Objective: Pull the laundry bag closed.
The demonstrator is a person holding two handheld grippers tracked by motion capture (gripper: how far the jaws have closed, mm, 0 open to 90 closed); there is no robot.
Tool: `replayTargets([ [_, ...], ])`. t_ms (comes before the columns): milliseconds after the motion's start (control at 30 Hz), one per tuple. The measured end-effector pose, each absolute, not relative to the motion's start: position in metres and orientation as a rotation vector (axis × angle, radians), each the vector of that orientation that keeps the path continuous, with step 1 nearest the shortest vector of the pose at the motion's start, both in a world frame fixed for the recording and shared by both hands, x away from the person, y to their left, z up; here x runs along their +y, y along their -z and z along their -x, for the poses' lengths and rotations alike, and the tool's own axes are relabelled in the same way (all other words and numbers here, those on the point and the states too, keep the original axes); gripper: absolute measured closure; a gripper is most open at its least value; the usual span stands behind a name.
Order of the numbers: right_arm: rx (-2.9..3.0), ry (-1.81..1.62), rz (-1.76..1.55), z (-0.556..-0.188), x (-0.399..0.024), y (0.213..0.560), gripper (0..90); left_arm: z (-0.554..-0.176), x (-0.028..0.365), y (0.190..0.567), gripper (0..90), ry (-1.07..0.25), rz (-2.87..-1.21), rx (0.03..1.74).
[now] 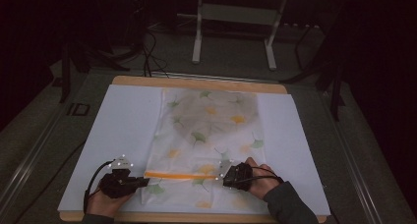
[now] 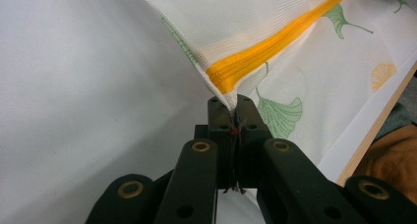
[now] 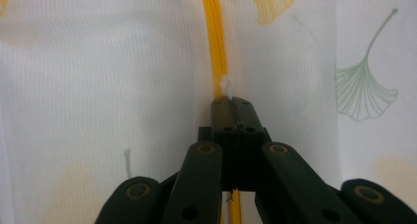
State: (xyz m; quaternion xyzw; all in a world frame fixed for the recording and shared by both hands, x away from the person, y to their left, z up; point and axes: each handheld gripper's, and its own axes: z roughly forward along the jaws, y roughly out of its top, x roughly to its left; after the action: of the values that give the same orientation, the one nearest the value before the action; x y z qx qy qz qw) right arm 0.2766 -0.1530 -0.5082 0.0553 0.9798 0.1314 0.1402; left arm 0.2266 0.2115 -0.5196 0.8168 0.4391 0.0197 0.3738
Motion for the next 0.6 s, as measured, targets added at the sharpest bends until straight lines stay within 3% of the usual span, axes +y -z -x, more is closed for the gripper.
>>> replayTargets([
  [600, 2.811, -0.363, -0.223, -0.276, -0.181, 0.508, 90.0, -0.227, 0.213, 0.519, 88.2, -0.052, -2.085, 1.13],
])
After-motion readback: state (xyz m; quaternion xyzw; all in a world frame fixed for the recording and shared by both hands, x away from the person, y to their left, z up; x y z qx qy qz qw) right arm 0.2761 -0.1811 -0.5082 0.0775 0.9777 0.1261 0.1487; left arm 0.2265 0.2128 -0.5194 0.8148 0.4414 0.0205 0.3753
